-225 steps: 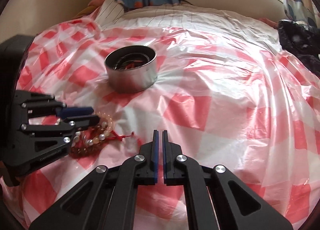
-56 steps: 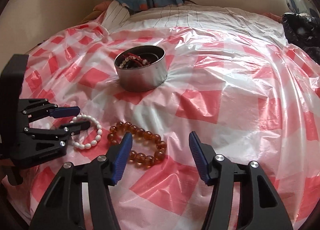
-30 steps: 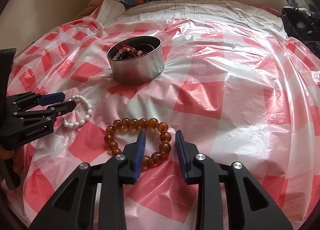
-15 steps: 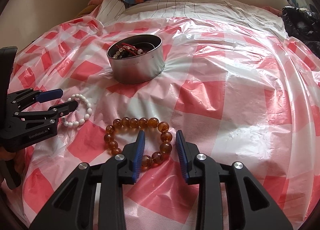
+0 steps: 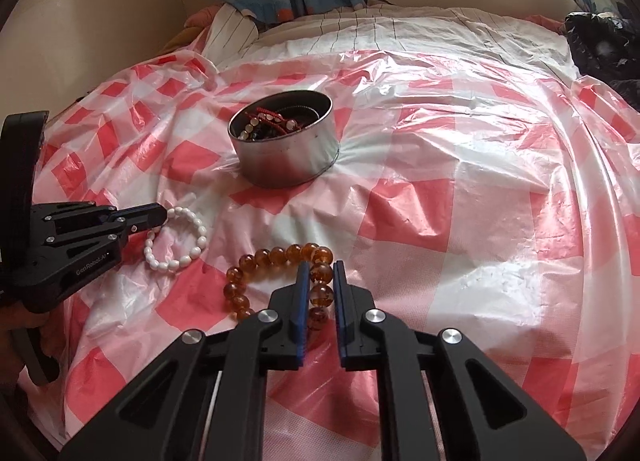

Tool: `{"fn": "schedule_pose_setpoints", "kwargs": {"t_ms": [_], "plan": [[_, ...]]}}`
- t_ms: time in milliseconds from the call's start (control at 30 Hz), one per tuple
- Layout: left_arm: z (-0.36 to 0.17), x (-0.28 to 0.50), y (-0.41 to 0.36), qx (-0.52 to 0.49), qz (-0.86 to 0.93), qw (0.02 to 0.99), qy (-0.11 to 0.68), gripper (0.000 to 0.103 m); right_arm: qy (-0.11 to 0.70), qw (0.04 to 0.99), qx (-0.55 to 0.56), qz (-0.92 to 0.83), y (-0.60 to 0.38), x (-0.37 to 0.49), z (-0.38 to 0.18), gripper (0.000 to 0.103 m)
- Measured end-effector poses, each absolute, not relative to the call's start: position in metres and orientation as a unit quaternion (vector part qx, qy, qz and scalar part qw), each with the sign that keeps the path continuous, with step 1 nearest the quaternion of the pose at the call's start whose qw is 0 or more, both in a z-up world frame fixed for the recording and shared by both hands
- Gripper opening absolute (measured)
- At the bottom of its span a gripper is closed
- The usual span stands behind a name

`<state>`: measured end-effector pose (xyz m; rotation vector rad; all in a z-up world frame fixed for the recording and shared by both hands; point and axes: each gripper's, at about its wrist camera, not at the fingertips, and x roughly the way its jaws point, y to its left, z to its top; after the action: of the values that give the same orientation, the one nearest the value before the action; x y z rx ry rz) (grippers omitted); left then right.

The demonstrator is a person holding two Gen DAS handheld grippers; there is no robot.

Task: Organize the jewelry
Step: 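Grasp the white bead bracelet with the left tool while the right grasps the amber bracelet, then lift the white bracelet with the left tool while the right lifts the amber bracelet toward the tin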

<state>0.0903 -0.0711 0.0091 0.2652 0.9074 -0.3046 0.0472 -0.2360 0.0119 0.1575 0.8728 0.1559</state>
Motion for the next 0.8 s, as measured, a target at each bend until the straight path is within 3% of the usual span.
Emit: {"fn": "schedule_pose_setpoints", "kwargs": {"t_ms": [100,200,233,267,300,333,367,400,433,667,800], "plan": [[0.008,0.090,-0.074,0.133,-0.147,0.880,0.432,0.000,0.428,0.897,0.086,0.067,-0.240,0.050,0.008,0.013],[0.007,0.091,-0.075,0.137,-0.143,0.879,0.433,0.001,0.422,0.900,0.089,0.063,-0.242,0.049,0.011,0.037],[0.005,0.091,-0.075,0.137,-0.144,0.877,0.437,0.005,0.422,0.900,0.085,0.065,-0.240,0.050,0.011,0.040],[0.003,0.091,-0.076,0.138,-0.147,0.876,0.439,0.008,0.426,0.899,0.080,0.068,-0.238,0.051,0.009,0.040],[0.001,0.091,-0.077,0.141,-0.149,0.874,0.441,0.020,0.433,0.896,0.072,0.069,-0.235,0.053,0.006,0.040],[-0.002,0.091,-0.079,0.145,-0.152,0.871,0.444,0.025,0.444,0.891,0.064,0.069,-0.232,0.055,0.003,0.040],[-0.005,0.090,-0.081,0.152,-0.150,0.870,0.444,0.025,0.449,0.889,0.056,0.068,-0.230,0.057,0.000,0.038],[-0.006,0.090,-0.083,0.159,-0.151,0.869,0.444,0.019,0.448,0.890,0.051,0.069,-0.228,0.057,0.001,0.028],[-0.006,0.089,-0.085,0.159,-0.162,0.866,0.446,0.006,0.446,0.891,0.048,0.071,-0.227,0.055,0.002,0.013],[0.010,0.086,-0.079,0.102,-0.190,0.875,0.433,0.006,0.397,0.913,0.061,0.071,-0.233,0.045,0.019,0.012],[0.003,0.089,-0.080,0.107,-0.181,0.871,0.444,0.007,0.410,0.907,0.064,0.067,-0.234,0.049,0.015,0.014]]}}
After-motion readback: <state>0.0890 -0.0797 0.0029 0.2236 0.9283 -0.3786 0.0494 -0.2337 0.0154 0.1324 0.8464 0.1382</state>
